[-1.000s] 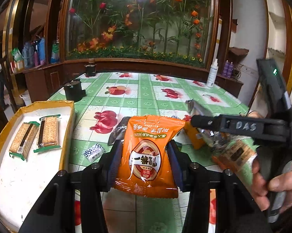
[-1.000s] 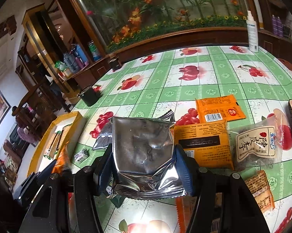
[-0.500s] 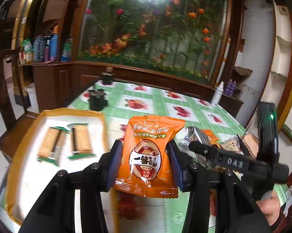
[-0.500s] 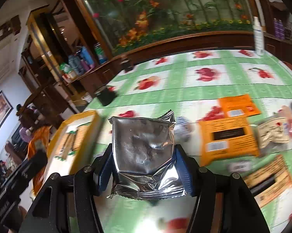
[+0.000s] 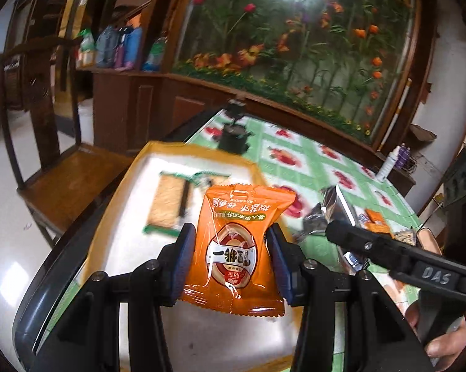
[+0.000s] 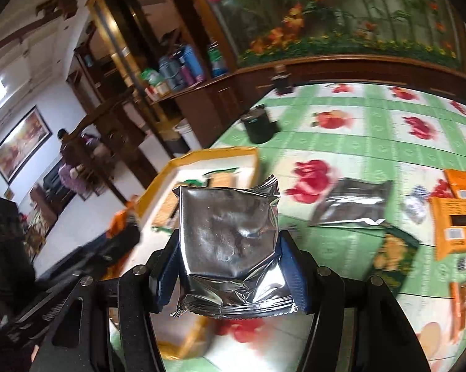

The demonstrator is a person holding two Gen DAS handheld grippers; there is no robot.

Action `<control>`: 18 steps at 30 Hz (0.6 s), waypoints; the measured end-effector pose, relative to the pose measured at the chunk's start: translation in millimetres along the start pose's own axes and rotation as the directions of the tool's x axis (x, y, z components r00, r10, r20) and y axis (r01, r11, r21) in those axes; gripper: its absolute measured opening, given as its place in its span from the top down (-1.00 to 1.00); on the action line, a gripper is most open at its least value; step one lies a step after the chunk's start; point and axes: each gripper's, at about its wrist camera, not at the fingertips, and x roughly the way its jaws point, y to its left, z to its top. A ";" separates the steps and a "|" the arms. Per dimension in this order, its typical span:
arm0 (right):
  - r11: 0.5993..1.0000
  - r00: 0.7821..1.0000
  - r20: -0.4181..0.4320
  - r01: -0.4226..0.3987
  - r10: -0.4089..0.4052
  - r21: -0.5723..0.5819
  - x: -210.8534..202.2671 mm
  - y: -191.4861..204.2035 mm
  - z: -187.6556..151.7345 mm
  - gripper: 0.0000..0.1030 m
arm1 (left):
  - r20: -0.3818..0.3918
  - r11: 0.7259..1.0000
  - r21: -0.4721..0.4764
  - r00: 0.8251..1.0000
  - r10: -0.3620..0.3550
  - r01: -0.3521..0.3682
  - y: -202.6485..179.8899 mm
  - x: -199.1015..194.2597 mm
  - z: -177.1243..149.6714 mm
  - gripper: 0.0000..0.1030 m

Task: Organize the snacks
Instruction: 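Carry the orange bag and silver packet over the white tray with both tools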

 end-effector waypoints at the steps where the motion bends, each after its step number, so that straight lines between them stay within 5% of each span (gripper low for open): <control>1: 1.000 1.000 -0.012 -0.005 0.005 -0.004 4.2 5.0 -0.2 -0.26 | -0.007 1.000 -0.005 1.000 0.008 -0.008 4.8 0.7 -1.8 0.10; 18: 0.999 0.987 -0.158 -0.021 0.017 -0.028 71.3 52.8 -10.4 -0.26 | -0.084 0.993 -0.069 0.992 0.094 -0.100 48.5 13.4 -23.2 0.10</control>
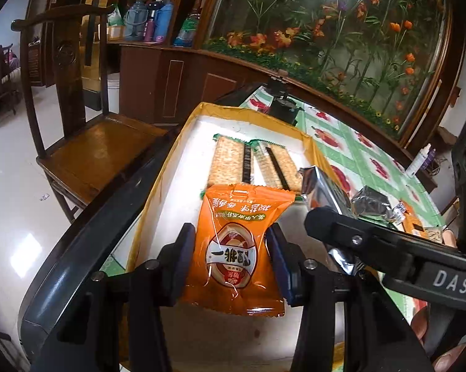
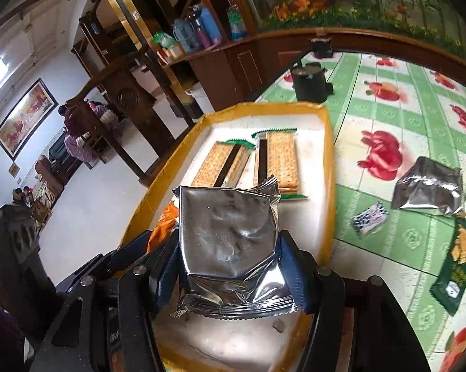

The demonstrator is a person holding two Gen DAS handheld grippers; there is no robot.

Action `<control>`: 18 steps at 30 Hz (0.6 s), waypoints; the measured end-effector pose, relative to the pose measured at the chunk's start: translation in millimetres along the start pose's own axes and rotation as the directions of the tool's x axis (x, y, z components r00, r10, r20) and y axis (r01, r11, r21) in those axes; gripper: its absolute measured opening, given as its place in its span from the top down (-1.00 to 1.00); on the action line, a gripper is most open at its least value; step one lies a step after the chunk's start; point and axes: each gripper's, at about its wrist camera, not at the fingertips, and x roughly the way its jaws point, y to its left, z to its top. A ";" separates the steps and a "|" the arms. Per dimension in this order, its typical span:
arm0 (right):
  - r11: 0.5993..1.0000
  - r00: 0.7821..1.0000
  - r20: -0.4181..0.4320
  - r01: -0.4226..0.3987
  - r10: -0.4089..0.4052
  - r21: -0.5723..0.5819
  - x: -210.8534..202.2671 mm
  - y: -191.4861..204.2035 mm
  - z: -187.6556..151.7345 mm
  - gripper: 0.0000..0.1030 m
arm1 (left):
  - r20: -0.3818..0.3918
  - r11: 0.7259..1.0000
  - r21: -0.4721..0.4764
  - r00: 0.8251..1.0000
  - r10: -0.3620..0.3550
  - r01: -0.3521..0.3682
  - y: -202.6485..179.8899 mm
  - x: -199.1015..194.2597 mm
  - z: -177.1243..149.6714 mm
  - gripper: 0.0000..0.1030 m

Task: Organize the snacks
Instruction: 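Carry the orange bag and silver packet over the white tray with both tools, then lower both packets into the tray and open both tools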

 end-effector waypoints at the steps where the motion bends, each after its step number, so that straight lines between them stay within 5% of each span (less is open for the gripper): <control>1: 1.000 1.000 -0.002 0.004 -0.004 -0.001 2.3 0.7 -0.7 -0.26 | -0.002 1.000 0.000 1.000 0.000 0.000 0.7 0.5 -0.8 0.10; 18: 1.000 1.000 0.028 0.003 -0.003 0.016 7.7 -8.2 -6.8 -0.27 | -0.002 0.999 0.042 1.000 0.003 -0.003 -4.3 2.7 -0.6 0.02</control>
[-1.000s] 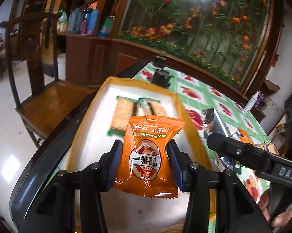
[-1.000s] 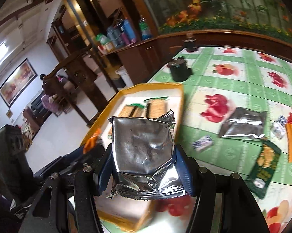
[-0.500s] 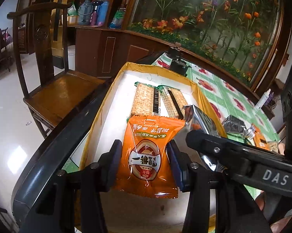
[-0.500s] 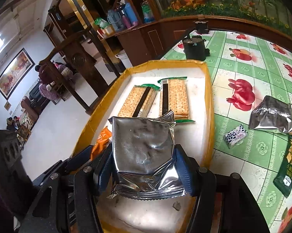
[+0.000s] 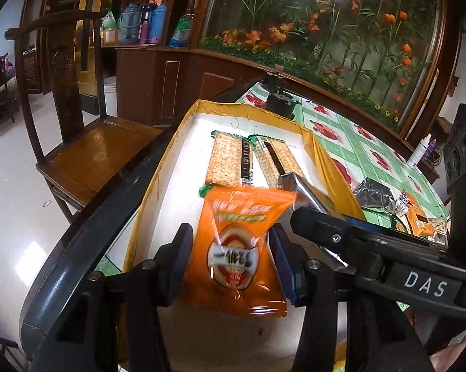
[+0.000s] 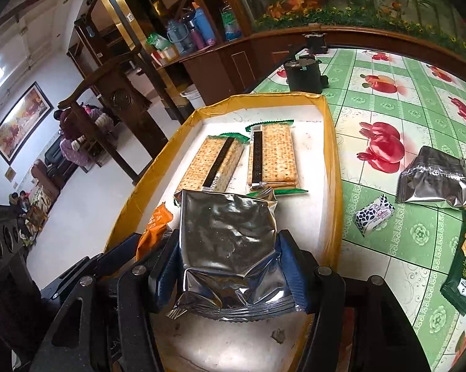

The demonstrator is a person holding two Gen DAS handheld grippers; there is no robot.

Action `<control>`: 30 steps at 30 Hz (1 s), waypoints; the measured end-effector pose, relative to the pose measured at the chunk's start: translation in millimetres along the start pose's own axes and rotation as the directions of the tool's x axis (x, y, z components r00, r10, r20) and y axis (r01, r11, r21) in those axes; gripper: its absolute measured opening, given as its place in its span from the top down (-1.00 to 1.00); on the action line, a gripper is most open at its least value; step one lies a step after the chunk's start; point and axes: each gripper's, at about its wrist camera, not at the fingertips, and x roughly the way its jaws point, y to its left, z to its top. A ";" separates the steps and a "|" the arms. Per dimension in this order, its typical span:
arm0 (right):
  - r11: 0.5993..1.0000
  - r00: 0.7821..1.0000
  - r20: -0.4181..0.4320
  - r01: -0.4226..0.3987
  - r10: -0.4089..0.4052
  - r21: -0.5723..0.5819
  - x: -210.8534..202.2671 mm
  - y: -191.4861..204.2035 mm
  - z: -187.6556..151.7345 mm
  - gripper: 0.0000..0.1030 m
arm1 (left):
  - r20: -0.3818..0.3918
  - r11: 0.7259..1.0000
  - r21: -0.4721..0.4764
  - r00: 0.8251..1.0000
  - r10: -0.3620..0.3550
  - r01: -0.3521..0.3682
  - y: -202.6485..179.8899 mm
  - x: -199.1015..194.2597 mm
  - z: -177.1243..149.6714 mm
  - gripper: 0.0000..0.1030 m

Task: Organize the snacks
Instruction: 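Lower both packets into the tray and open both tools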

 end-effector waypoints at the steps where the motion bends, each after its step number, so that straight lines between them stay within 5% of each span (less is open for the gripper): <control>1: 1.000 1.000 0.001 -0.002 0.002 -0.001 -0.7 0.1 -0.2 -0.27 | 0.002 1.000 -0.001 1.000 -0.002 0.002 0.2 -0.6 -0.5 0.00; 7: 0.999 0.999 0.020 -0.036 0.036 0.015 -6.9 -2.7 -1.0 -0.28 | 0.015 1.000 -0.004 1.000 -0.010 0.010 1.9 -2.8 -1.2 -0.17; 18: 0.994 0.987 0.120 -0.111 0.112 -0.011 -43.1 -6.3 -11.1 -0.30 | 0.011 1.000 0.005 1.000 -0.002 0.002 -0.5 -1.9 -0.3 -0.19; 30: 0.996 0.976 0.212 -0.056 0.040 0.070 -76.6 -62.9 -21.8 -0.34 | 0.008 1.000 0.007 1.000 0.002 -0.002 -0.8 -2.6 -0.6 -0.20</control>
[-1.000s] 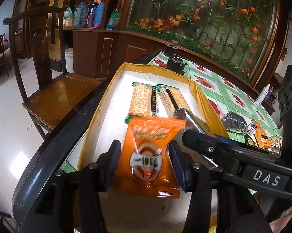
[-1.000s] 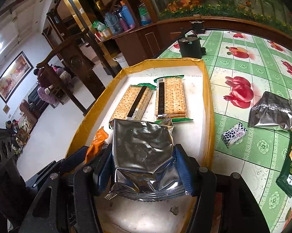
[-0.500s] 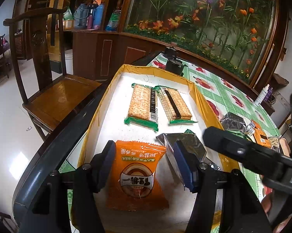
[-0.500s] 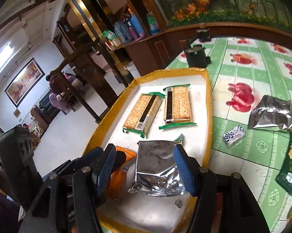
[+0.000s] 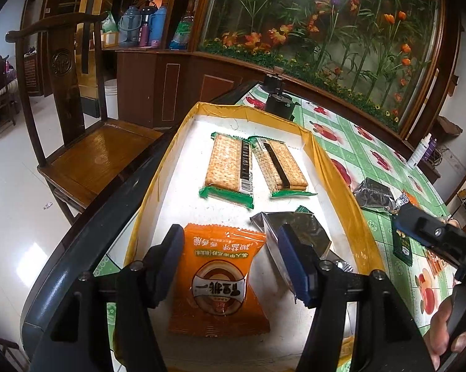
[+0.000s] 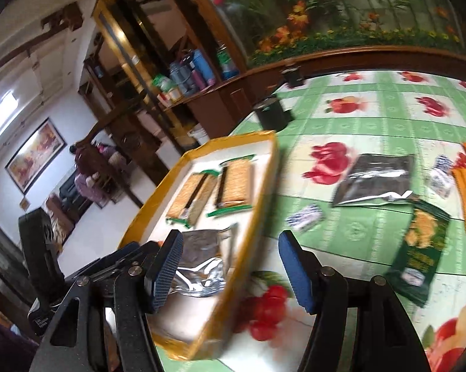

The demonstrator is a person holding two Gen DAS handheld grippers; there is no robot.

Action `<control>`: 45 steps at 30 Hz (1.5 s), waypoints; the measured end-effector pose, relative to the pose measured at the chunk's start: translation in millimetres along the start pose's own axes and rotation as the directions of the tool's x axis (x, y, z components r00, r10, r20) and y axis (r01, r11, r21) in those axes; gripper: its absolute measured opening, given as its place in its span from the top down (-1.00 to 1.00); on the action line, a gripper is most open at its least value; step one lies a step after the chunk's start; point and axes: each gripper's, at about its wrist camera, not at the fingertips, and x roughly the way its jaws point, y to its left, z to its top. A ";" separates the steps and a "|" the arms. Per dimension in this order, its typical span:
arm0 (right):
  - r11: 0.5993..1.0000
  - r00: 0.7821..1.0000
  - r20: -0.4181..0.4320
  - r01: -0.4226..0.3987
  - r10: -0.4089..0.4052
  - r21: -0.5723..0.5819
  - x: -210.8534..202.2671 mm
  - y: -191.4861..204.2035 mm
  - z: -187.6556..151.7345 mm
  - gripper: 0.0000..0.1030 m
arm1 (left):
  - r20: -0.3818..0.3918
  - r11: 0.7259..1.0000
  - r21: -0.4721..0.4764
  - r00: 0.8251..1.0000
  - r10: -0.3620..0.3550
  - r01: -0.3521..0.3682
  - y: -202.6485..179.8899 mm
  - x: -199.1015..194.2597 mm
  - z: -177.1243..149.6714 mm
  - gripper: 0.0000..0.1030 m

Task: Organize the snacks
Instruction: 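Lower both packets into the tray and open both tools, then move the left tool to a small wrapped candy and grasp it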

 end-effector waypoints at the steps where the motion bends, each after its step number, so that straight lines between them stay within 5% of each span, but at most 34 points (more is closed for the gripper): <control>1: 1.000 1.000 0.017 0.016 -0.016 0.007 -4.0 -3.7 0.3 -0.34 | 0.001 1.000 -0.001 1.000 -0.001 0.001 0.1 0.1 0.1 -0.20; 14: 0.988 0.993 0.107 0.042 -0.058 0.150 -57.3 -61.1 -6.7 -0.34 | 0.006 1.000 -0.001 1.000 -0.004 0.004 2.6 -1.4 -1.5 -0.20; 20: 0.968 0.956 0.174 0.219 -0.238 0.122 -110.6 -91.1 -20.5 -0.33 | 0.008 1.000 0.003 1.000 -0.003 0.003 2.0 -2.4 -2.6 -0.21; 24: 0.948 0.946 0.157 0.252 -0.283 0.193 -131.6 -119.9 -28.5 -0.33 | 0.009 1.000 0.005 1.000 -0.006 0.006 1.9 -2.3 -2.1 -0.21; 34: 0.918 0.971 0.056 0.198 -0.231 0.343 -141.8 -157.2 -52.7 -0.33 | 0.013 0.996 0.024 0.996 -0.084 0.084 -10.6 -16.5 -2.3 -0.21; 38: 0.923 0.976 0.046 0.187 -0.214 0.338 -138.9 -156.3 -53.2 -0.33 | 0.031 0.983 0.122 0.989 -0.144 0.139 -50.2 -35.6 5.8 -0.20; 42: 0.931 0.981 0.039 0.170 -0.192 0.323 -136.2 -153.0 -54.4 -0.33 | -0.077 0.944 0.243 0.975 -0.211 0.223 -105.2 -29.7 23.1 -0.20; 45: 0.932 0.984 0.033 0.156 -0.176 0.329 -136.0 -153.2 -55.5 -0.33 | -0.212 0.905 0.294 0.944 -0.253 0.309 -142.6 -1.9 41.2 -0.05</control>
